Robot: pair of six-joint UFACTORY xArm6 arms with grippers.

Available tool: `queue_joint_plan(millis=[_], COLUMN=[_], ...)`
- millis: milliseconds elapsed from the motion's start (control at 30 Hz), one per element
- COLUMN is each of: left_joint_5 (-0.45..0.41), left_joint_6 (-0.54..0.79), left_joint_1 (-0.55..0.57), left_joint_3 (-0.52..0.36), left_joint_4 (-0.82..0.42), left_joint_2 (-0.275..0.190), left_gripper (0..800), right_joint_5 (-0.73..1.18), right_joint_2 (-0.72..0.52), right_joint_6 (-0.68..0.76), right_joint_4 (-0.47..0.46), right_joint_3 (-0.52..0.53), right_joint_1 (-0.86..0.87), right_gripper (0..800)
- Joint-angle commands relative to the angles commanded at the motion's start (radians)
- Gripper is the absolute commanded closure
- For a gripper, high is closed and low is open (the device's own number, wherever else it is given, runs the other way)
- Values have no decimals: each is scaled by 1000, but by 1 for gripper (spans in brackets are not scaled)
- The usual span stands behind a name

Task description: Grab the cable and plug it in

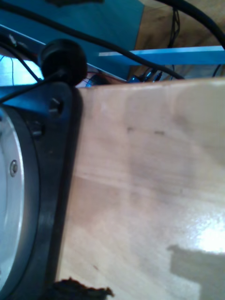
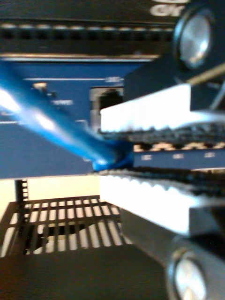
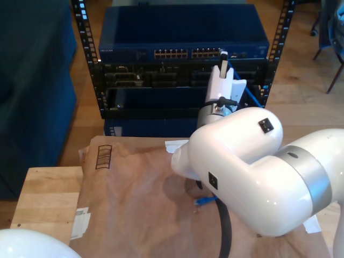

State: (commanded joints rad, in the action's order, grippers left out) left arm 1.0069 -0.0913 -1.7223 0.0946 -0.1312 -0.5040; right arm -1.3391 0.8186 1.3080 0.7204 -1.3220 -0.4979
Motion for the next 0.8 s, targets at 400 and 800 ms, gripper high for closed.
queue_joint_plan(millis=[400, 800], left_joint_5=[0, 2], left_joint_6=[0, 0], left_joint_1=[-2, 0], left_joint_3=[0, 0], left_joint_4=[0, 0], left_joint_2=[0, 0], left_gripper=[0, 0], right_joint_5=[-9, -34], right_joint_2=[8, -11], right_joint_6=[2, -3], right_joint_4=[0, -5], right_joint_3=[11, 44], right_joint_1=[8, 11], right_gripper=[800, 800])
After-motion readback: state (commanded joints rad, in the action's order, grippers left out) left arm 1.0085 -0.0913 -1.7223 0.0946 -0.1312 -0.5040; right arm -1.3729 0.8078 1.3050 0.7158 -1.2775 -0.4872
